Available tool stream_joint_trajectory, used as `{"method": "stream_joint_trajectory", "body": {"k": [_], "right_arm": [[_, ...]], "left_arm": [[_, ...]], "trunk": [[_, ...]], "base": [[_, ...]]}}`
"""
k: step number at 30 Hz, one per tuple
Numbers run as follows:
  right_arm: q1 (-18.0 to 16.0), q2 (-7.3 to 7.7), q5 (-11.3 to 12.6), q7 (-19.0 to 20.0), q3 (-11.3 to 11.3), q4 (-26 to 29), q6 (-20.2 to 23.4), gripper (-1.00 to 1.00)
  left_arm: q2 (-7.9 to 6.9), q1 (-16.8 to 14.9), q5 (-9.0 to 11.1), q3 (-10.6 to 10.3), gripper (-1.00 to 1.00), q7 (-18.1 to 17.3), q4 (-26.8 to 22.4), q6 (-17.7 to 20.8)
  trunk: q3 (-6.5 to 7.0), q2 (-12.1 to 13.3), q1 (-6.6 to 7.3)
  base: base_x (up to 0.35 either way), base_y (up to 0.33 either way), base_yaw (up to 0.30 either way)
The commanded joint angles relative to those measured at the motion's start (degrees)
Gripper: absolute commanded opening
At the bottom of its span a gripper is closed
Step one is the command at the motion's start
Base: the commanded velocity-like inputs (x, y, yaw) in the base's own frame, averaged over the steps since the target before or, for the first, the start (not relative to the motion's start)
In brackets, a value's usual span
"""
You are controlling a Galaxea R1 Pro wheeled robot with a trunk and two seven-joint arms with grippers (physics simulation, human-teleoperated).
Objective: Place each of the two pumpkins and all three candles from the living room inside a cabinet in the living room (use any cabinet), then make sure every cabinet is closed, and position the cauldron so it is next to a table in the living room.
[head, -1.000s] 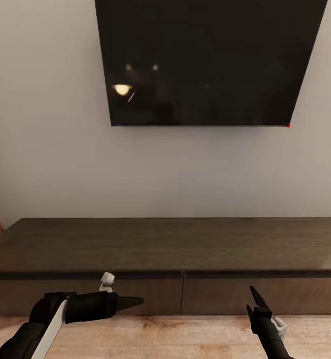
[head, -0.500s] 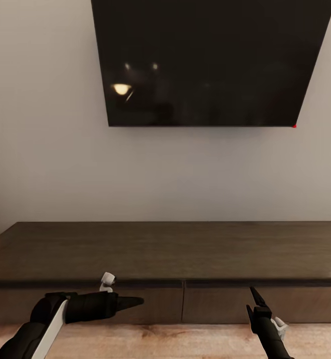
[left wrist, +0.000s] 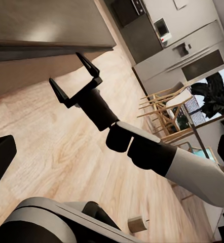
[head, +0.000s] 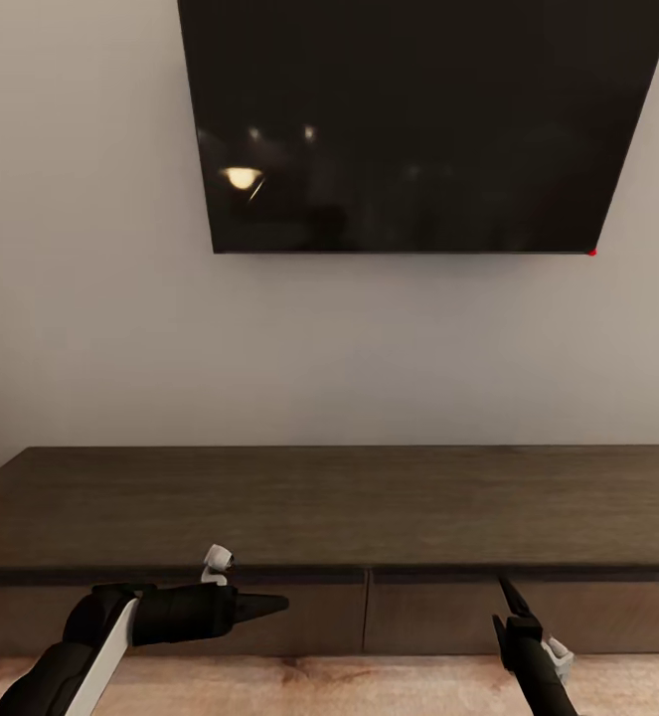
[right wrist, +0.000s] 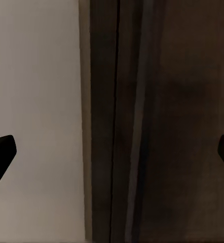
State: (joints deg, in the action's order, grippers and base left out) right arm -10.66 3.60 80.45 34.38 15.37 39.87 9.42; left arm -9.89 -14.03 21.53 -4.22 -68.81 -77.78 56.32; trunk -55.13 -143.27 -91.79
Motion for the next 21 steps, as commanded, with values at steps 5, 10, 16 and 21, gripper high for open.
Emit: {"method": "stream_joint_trajectory", "body": {"k": [5, 10, 16, 21], "right_arm": [[0.01, 1.17, 0.66, 0.18, 0.1, -1.57, 0.45, 1.0], [0.01, 1.39, 0.59, 0.24, 0.1, -1.86, 0.36, 1.0], [-0.01, 1.41, 0.58, 0.28, 0.1, -1.9, 0.43, 1.0], [0.01, 1.41, 0.58, 0.33, 0.1, -1.9, 0.62, 1.0]], "left_arm": [[-0.04, -0.03, 0.26, -0.08, 1.0, -0.01, 0.0, 0.37], [-0.04, -0.03, 0.27, -0.08, 1.0, -0.01, 0.0, 0.37], [-0.04, -0.03, 0.27, -0.08, 1.0, -0.01, 0.0, 0.37], [-0.04, -0.03, 0.26, -0.08, 1.0, -0.01, 0.0, 0.37]], "trunk": [[-0.28, -0.04, -0.01], [-0.94, -0.08, -0.09], [-0.94, -0.08, -0.09], [-0.94, -0.08, -0.09]], "base": [[0.001, 0.0, 0.0], [0.0, 0.0, 0.0], [0.0, 0.0, 0.0], [0.0, 0.0, 0.0]]}}
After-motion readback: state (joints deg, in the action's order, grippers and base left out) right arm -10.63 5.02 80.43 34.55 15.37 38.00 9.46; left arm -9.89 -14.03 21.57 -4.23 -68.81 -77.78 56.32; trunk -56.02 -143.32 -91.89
